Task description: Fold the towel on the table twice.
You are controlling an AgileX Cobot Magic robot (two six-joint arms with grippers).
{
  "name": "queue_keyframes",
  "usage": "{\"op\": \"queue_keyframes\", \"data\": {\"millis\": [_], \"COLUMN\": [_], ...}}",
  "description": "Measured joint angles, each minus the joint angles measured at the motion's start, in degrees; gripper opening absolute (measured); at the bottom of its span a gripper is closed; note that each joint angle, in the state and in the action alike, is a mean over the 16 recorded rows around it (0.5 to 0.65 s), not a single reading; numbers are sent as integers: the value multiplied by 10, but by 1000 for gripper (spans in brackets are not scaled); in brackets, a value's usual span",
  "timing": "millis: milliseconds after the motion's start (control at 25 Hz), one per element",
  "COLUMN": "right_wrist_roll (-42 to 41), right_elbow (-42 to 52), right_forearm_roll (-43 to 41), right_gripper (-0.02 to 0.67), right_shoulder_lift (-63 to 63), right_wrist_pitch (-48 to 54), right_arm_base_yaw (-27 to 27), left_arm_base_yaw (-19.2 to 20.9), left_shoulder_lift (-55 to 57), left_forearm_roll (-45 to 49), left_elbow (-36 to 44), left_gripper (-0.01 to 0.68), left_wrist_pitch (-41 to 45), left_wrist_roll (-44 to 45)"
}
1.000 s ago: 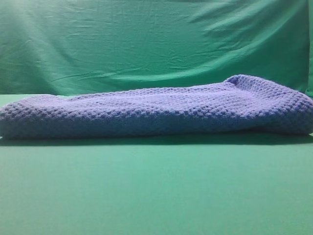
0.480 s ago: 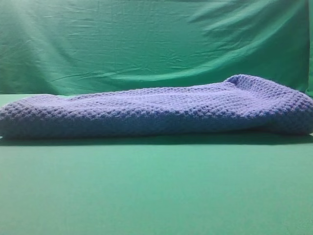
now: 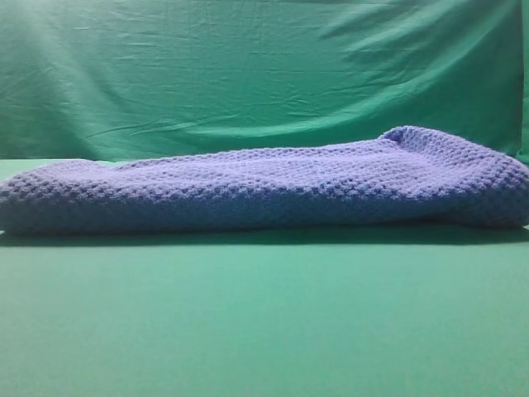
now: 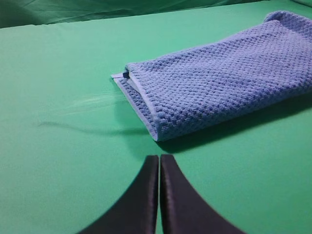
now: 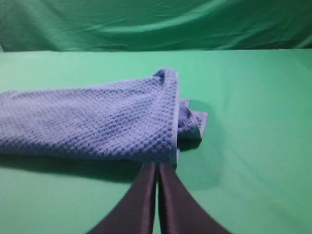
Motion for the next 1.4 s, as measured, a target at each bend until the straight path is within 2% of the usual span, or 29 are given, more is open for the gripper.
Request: {"op": "queue_keyframes", "data": {"millis": [440,880,1080,1400], "right_wrist_roll": [-7,-13,-14,-14], "right_elbow": [1,1,1,1], "right_forearm_roll": [-26,-27,-27,-27], "right_gripper": [0,0,0,0], "right_shoulder_lift": [0,0,0,0], "right_wrist_pitch": [48,53,53,53], "right_arm_base_yaw": [0,-2,-21,-86], "left_arm_base_yaw": [0,6,34,116], "left_shoulder_lift": [0,0,0,0], "left_forearm_roll": [0,0,0,0], "left_elbow": [0,0,0,0], "left_gripper": [0,0,0,0], "left_wrist_pitch": [7,7,7,7], "left_wrist_roll": [0,0,0,0]}}
